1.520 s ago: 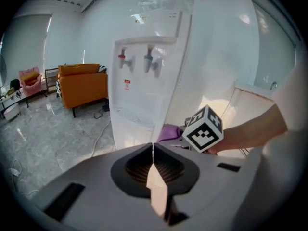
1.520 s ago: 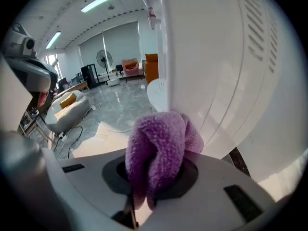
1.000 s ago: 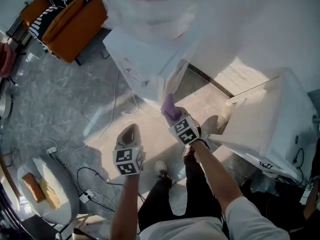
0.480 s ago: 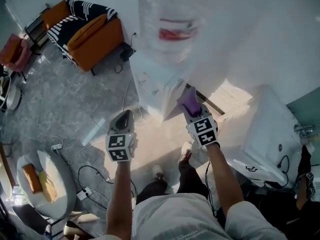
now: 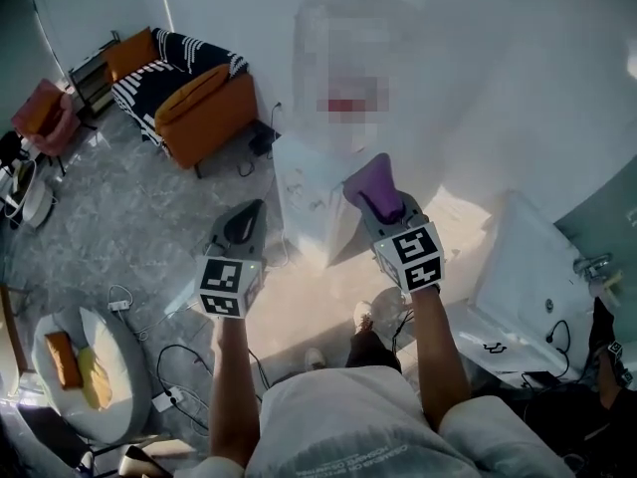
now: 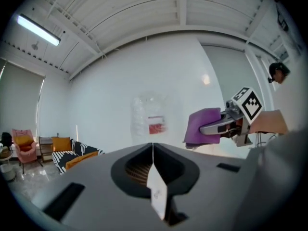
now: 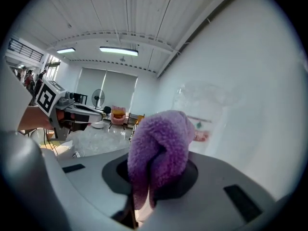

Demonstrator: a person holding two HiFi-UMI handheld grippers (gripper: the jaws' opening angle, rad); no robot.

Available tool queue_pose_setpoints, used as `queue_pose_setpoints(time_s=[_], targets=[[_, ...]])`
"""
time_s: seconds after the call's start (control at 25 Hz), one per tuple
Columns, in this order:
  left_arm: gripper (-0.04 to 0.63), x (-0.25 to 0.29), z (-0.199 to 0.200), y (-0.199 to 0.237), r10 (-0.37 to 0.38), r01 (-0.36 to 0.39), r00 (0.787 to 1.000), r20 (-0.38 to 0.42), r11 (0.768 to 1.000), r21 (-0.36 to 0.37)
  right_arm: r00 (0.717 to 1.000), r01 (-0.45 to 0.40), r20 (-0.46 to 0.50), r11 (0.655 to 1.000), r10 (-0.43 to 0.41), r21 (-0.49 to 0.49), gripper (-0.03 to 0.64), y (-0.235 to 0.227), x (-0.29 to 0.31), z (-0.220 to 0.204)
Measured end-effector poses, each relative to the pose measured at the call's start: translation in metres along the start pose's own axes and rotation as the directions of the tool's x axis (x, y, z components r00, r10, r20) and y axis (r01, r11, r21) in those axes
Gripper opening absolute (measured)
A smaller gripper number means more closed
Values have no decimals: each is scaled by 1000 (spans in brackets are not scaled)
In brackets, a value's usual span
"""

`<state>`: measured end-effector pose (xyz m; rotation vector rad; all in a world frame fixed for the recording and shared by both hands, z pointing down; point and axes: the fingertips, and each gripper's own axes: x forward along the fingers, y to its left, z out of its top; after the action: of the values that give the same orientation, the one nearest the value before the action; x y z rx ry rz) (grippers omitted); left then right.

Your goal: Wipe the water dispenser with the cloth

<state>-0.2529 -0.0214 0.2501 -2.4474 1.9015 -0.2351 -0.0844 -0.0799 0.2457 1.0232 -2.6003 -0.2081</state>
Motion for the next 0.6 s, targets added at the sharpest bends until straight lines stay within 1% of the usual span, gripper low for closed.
queue_pose_setpoints(time_s=[0.28, 0.44, 0.6], targets=[[17, -32, 56, -6, -29, 19, 997, 76, 992, 123, 996, 7, 92, 999, -4, -42, 57, 7, -36, 50], [17, -47, 74, -12, -54, 40, 993, 102, 991, 130, 989, 5, 145, 998, 4, -64, 55, 13, -54, 75], [17, -55, 85, -18, -61, 43, 992, 113, 986, 161, 987, -3, 161, 997, 16, -76, 55, 19, -64, 85]])
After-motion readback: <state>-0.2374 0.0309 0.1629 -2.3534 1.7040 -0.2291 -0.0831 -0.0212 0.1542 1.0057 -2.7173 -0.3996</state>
